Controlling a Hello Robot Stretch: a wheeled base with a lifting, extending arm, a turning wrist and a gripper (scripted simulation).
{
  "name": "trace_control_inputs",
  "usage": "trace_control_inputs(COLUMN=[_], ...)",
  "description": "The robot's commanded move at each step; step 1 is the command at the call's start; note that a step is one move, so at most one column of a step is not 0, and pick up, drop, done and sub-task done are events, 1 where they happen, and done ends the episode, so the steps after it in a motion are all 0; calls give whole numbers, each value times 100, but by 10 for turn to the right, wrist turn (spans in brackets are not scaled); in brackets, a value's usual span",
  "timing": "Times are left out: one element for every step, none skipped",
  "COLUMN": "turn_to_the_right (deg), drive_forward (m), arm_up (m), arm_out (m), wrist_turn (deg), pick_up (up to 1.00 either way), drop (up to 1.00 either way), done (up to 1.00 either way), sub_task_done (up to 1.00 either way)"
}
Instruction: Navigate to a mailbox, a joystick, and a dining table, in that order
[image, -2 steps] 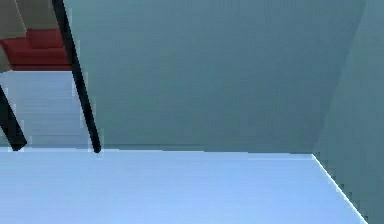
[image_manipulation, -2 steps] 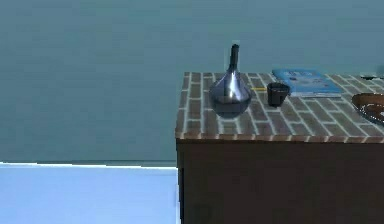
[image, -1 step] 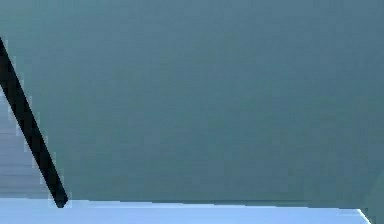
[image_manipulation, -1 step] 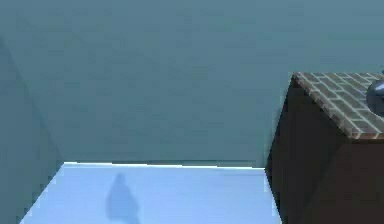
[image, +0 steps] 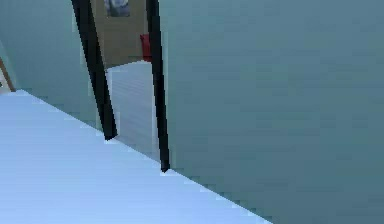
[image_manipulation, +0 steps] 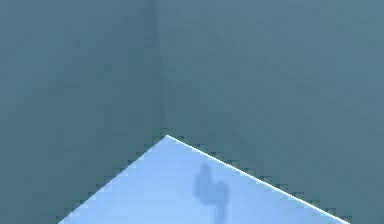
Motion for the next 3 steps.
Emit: trace_control_inputs(turn_to_the_right=[0,-360,0], drive_forward=[65,0,100], arm_up=[0,0,0], arm_out=[0,0,0], wrist_turn=[0,0,0], pick_up=[0,0,0], drop=[0,0,0], done=[0,0,0], sub_task_done=[0,0,0])
